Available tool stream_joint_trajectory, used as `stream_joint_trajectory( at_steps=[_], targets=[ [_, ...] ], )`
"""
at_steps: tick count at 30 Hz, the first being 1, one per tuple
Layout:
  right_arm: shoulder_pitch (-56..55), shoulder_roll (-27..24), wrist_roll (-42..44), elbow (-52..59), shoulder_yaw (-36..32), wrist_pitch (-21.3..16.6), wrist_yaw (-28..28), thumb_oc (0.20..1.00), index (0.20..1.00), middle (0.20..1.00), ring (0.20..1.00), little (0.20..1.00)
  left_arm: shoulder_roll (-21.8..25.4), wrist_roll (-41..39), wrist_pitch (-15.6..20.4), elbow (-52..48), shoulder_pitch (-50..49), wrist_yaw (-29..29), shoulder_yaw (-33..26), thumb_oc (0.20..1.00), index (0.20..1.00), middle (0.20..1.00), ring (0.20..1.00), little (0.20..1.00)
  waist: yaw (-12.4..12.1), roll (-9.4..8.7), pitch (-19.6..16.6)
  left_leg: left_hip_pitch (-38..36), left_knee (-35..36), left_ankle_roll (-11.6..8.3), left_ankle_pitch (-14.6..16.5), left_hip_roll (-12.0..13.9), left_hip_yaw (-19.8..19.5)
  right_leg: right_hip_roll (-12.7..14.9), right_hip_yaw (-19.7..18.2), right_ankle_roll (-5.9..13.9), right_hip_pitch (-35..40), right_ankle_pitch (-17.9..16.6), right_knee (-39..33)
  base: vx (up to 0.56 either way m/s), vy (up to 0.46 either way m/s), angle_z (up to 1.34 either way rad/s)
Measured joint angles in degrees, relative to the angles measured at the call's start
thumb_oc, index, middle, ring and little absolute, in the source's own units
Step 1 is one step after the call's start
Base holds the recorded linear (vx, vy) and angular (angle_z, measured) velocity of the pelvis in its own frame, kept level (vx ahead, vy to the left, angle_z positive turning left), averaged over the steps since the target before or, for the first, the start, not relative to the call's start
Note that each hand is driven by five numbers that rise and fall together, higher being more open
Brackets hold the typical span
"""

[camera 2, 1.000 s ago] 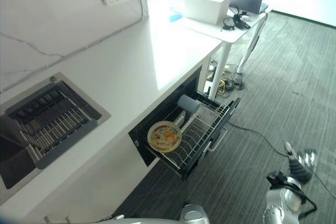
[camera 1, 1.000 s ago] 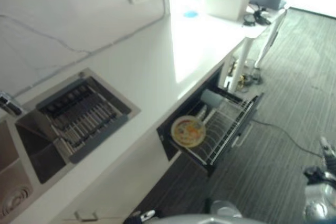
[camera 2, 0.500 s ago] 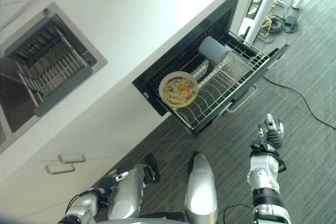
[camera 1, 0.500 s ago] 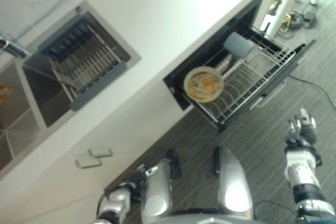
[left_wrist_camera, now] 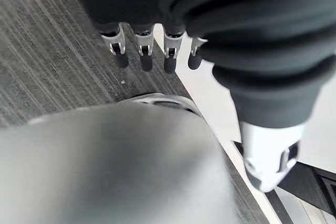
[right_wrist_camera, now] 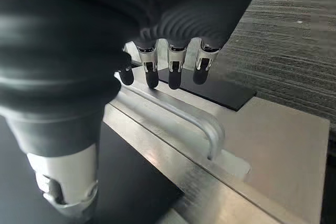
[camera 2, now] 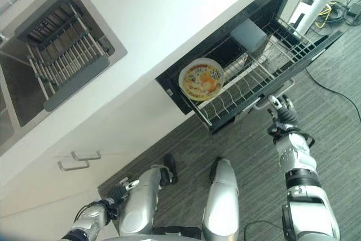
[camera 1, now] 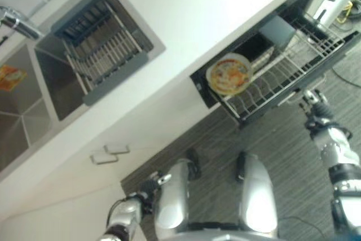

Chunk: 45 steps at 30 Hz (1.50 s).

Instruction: Place the dishes in the dishwasher.

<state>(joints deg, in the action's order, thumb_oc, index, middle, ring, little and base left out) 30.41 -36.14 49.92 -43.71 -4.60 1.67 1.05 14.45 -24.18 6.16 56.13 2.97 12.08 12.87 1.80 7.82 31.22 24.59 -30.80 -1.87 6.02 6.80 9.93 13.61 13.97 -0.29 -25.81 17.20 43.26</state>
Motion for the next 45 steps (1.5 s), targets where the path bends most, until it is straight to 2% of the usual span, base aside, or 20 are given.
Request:
stream_joint_trajectory(
  at_steps=[7,11,14,20,23,27,30,31,32,33,39,43,44,45],
  targets=[
    [7.8,-2.0,-1.6,-5.5,1.9,0.6,0.7,1.0,1.0,1.0,1.0,1.0,0.9,-2.2,0.2,-0.8,-0.1,0.6,-0.4,1.0,1.0,1.0,1.0,1.0,-4.3,-0.07,0.0,3.4,-1.4,-0.05,0.2,-0.1,-1.8,0.2,1.5,-0.07,-2.0,0.4,0.6,0.07,0.038,0.13],
    [10.5,-6.0,-2.8,-6.0,4.3,3.0,0.7,1.0,1.0,1.0,1.0,1.0,1.7,-2.2,0.2,-1.0,-0.5,1.3,-0.5,1.0,1.0,1.0,1.0,1.0,-6.2,-0.43,0.3,5.6,-1.5,0.01,0.2,-0.8,-3.2,0.7,2.8,0.92,-2.7,0.1,0.1,0.11,0.083,0.17],
    [14.9,-8.1,-4.9,-9.1,6.9,4.1,0.7,1.0,1.0,1.0,1.0,1.0,2.0,-2.2,0.2,-1.1,-1.4,1.9,-0.5,1.0,1.0,1.0,1.0,1.0,-7.4,-0.5,0.3,6.5,-1.3,0.3,0.6,-1.4,-3.5,0.8,3.2,1.83,-2.4,-1.2,-1.6,0.14,0.088,0.05],
    [21.5,-10.5,-7.2,-13.3,13.3,5.4,0.7,1.0,1.0,1.0,1.0,1.0,4.1,-2.2,0.2,-1.1,-1.4,2.4,-0.5,1.0,1.0,1.0,1.0,1.0,-9.0,-1.05,0.5,8.1,-1.5,0.73,0.4,-1.9,-4.9,0.8,4.6,2.11,-2.2,-2.2,-3.4,0.05,0.018,0.11],
    [24.0,-11.1,-7.5,-14.9,14.3,6.2,0.4,1.0,1.0,1.0,1.0,1.0,5.7,-2.2,0.2,-1.7,-1.4,2.4,-0.5,1.0,1.0,1.0,1.0,1.0,-9.4,-1.3,0.4,9.2,-1.4,0.86,0.0,-1.9,-6.0,0.5,5.9,2.03,-2.2,-2.8,-4.3,0.03,0.002,0.12],
    [26.0,-12.3,-9.1,-16.0,18.2,6.7,0.5,1.0,1.0,1.0,1.0,1.0,6.2,-2.2,-0.1,-1.6,-1.6,2.9,-0.6,1.0,1.0,1.0,1.0,1.0,-9.5,-1.99,0.5,9.6,1.3,1.16,-2.1,-1.8,-6.4,-0.3,6.7,2.1,-2.1,-5.0,-7.5,0.02,0.002,0.04],
    [26.4,-12.8,-9.5,-16.0,19.8,6.6,0.8,1.0,1.0,1.0,1.0,1.0,6.4,-3.4,-0.5,-1.6,-1.9,2.9,-1.8,1.0,1.0,1.0,1.0,1.0,-9.5,-3.26,0.6,9.3,4.8,1.06,-4.4,-1.7,-6.8,-1.1,7.6,2.03,-1.6,-6.9,-10.7,0.0,-0.068,0.08],
    [27.1,-12.9,-9.4,-15.6,19.8,6.5,1.8,1.0,1.0,1.0,1.0,1.0,6.7,-4.2,-0.6,-1.6,-2.1,2.8,-2.3,1.0,1.0,1.0,1.0,1.0,-9.6,-3.93,0.6,9.3,6.4,1.01,-5.5,-1.7,-7.4,-1.5,8.3,2.02,-1.1,-7.6,-12.2,-0.04,-0.148,0.26],
    [27.2,-12.9,-9.2,-16.7,19.9,7.6,1.6,1.0,1.0,1.0,1.0,1.0,7.7,-4.2,-0.7,-1.5,-2.5,3.0,-3.7,1.0,1.0,1.0,1.0,1.0,-10.0,-5.51,0.5,8.2,11.0,0.52,-8.3,-1.6,-8.3,-2.6,9.5,1.67,-0.3,-9.3,-15.8,-0.05,-0.107,0.26],
    [27.2,-12.9,-8.7,-16.8,19.9,7.8,1.6,1.0,1.0,1.0,1.0,1.0,8.3,-4.5,-1.2,-1.4,-2.7,3.3,-4.0,1.0,1.0,1.0,1.0,1.0,-10.2,-6.24,0.6,8.2,12.9,0.49,-9.6,-1.3,-8.5,-3.2,10.0,1.41,-0.2,-10.1,-17.3,-0.06,-0.105,0.25],
    [27.0,-10.9,-8.2,-16.7,19.8,7.8,1.4,1.0,1.0,1.0,1.0,1.0,8.6,-6.0,-1.3,-1.5,-2.8,5.2,-4.3,1.0,1.0,1.0,1.0,1.0,-10.1,-6.5,0.7,4.5,19.4,0.28,-12.8,-1.0,-8.6,-4.3,10.6,0.97,1.9,-12.0,-20.6,-0.06,-0.041,0.01],
    [17.0,-7.7,-8.1,-8.1,14.7,3.7,4.7,1.0,1.0,1.0,1.0,1.0,8.3,-8.7,-2.7,-3.7,-2.6,10.8,-4.0,1.0,1.0,1.0,1.0,1.0,-9.5,-6.78,0.5,-1.0,23.9,0.12,-13.9,-0.4,-7.0,-5.0,10.1,1.23,5.9,-12.6,-23.6,-0.08,-0.045,-0.07],
    [10.1,-4.2,-8.1,-2.0,9.5,0.7,6.0,1.0,1.0,1.0,1.0,1.0,8.1,-8.9,-3.0,-5.6,-2.6,12.3,-3.9,1.0,1.0,1.0,1.0,1.0,-9.1,-7.16,0.4,-3.3,25.1,0.14,-14.3,-0.2,-6.1,-5.0,10.1,1.35,8.0,-12.8,-24.7,-0.16,-0.042,-0.09],
    [5.2,-1.8,-8.3,0.9,8.2,-0.1,6.2,1.0,1.0,1.0,1.0,1.0,7.6,-10.9,-3.7,-6.6,-1.9,13.0,-3.9,1.0,1.0,1.0,1.0,1.0,-8.0,-7.38,0.3,-4.1,25.8,0.57,-15.1,-0.3,-5.8,-4.9,10.1,1.45,8.6,-13.0,-25.1,-0.18,-0.04,-0.05]
  ],
)
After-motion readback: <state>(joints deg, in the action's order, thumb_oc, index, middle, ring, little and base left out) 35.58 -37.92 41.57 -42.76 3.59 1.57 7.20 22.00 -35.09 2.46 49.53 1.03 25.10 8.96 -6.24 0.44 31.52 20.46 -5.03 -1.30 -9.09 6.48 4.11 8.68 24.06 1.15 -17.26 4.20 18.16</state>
